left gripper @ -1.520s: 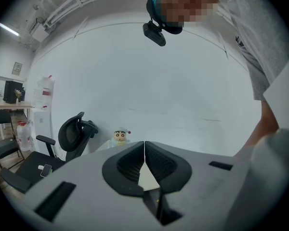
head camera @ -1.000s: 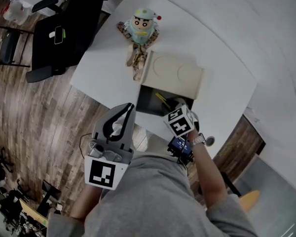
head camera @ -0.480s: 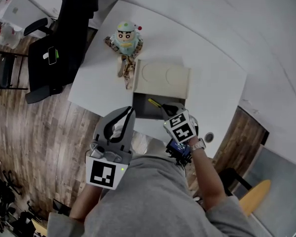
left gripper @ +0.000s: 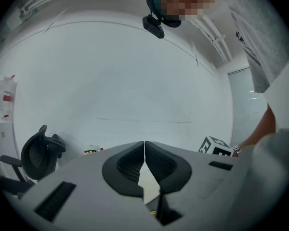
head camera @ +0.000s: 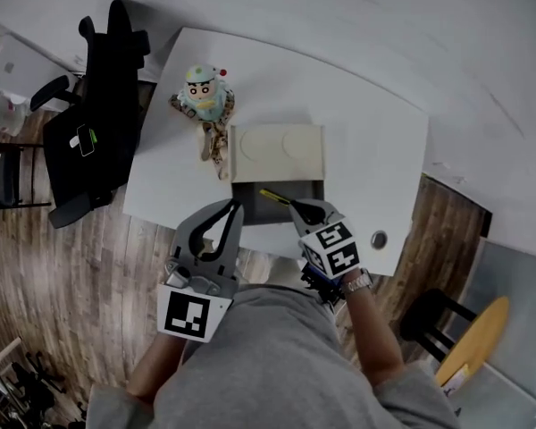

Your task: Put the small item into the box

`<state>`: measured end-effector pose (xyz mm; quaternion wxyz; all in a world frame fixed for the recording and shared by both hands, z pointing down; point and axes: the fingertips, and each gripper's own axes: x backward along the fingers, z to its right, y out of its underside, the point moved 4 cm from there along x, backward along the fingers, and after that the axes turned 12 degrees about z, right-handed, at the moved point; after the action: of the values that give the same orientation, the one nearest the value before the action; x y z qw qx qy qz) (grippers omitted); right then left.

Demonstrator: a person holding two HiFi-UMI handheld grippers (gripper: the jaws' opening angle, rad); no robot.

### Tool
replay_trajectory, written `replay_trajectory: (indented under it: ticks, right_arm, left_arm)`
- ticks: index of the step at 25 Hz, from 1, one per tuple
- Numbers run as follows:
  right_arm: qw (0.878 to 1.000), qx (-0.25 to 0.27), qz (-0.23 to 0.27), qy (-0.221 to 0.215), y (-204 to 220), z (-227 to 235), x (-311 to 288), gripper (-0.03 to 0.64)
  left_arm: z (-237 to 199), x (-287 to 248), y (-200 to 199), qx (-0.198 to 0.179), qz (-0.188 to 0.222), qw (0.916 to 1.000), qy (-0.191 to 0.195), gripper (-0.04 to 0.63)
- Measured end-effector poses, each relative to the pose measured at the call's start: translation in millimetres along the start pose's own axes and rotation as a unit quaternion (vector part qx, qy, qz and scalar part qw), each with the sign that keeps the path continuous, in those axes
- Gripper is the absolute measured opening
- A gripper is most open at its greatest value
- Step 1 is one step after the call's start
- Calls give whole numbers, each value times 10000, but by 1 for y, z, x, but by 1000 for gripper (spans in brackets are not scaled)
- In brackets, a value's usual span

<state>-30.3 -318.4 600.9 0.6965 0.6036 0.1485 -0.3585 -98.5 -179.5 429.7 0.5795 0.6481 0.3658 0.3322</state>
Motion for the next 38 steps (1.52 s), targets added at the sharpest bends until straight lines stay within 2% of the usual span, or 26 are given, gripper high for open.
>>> replay_trajectory:
  ticks: [6, 10, 14, 21, 29, 38]
  right_arm:
    - [9978, -295, 562, 201, -19, -18, 29, 32]
    - [9921, -478, 1057, 480, -33, -25, 52, 32]
    - [9802, -706, 1658, 820, -54, -29, 79, 32]
    - [9544, -715, 2496, 1470, -86, -42, 121, 32]
    - [9257, -859, 3243, 1746, -111, -66, 151, 32]
    - [9021, -384, 3858, 1893, -154, -93, 185, 32]
  left_arm:
    - [6, -8, -6, -75, 58, 9987, 500, 35]
    - [10, -14, -12, -76, 145, 9967, 795, 35]
    - [12, -18, -17, -90, 220, 9939, 1073, 35]
    - [9, -15, -29, -162, 397, 9889, 1421, 35]
    - [-7, -2, -50, -235, 714, 9881, 1340, 35]
    - [-19, 11, -75, -338, 1092, 9842, 1353, 35]
